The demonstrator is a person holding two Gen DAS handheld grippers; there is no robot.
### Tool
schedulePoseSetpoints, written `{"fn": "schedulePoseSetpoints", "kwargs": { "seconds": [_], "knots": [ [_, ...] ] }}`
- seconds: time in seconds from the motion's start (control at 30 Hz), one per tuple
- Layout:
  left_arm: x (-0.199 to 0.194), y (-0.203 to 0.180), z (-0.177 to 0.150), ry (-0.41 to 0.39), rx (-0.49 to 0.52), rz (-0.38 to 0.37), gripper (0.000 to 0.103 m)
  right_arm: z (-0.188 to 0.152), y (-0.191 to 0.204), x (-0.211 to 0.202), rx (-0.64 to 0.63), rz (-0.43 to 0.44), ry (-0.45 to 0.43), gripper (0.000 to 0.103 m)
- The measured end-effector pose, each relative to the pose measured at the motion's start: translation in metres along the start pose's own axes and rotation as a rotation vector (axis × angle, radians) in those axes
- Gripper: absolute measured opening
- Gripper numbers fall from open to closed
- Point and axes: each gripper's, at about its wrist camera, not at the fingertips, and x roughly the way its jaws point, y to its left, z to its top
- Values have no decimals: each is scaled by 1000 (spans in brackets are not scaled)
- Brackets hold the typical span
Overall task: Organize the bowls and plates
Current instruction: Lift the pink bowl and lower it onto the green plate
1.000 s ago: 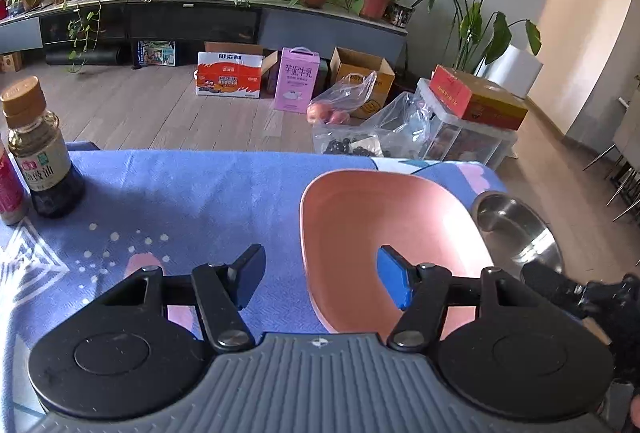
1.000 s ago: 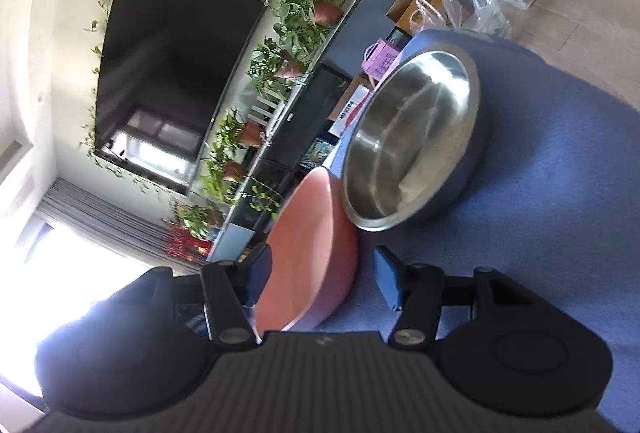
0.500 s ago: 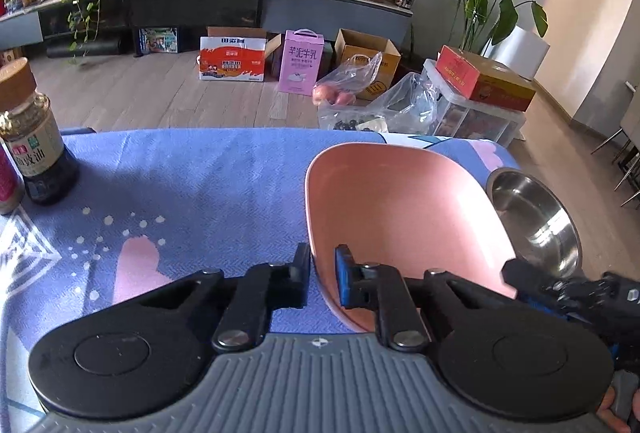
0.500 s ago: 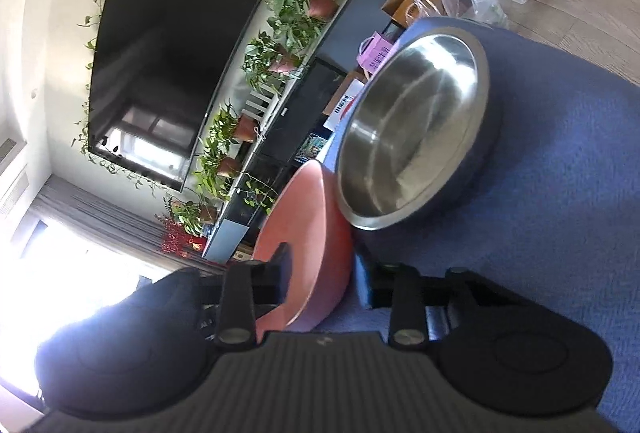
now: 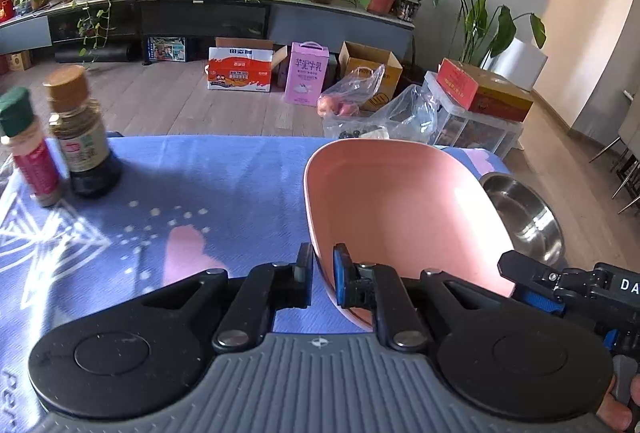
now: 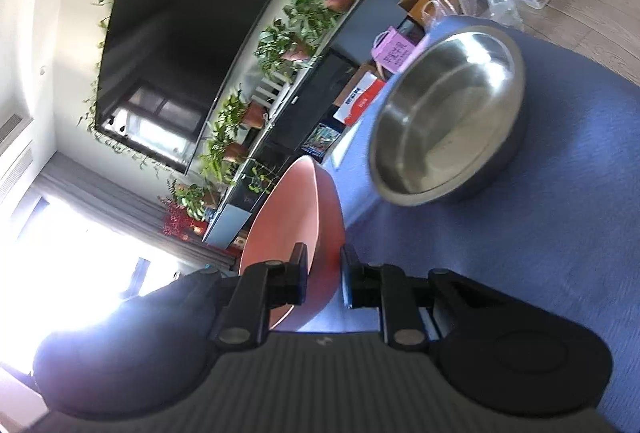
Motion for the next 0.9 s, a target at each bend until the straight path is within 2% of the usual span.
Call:
{"fn": "schedulePoseSetpoints", "kwargs": {
  "seconds": [0.3, 0.6, 0.77, 0.9],
  "knots": [
    [-62, 18, -27, -37, -20, -39, 11, -25, 24, -21, -74, 26, 31, 27],
    [-121, 49, -74, -78, -120, -153, 12, -69, 48, -53, -172, 26, 54, 27],
    [-138, 59, -92, -102, -131, -202, 12, -83, 53, -64, -204, 54, 72, 27],
    [-140, 62, -99, -112, -99, -213, 12, -91, 47, -68, -183, 65, 80, 27]
  ]
}}
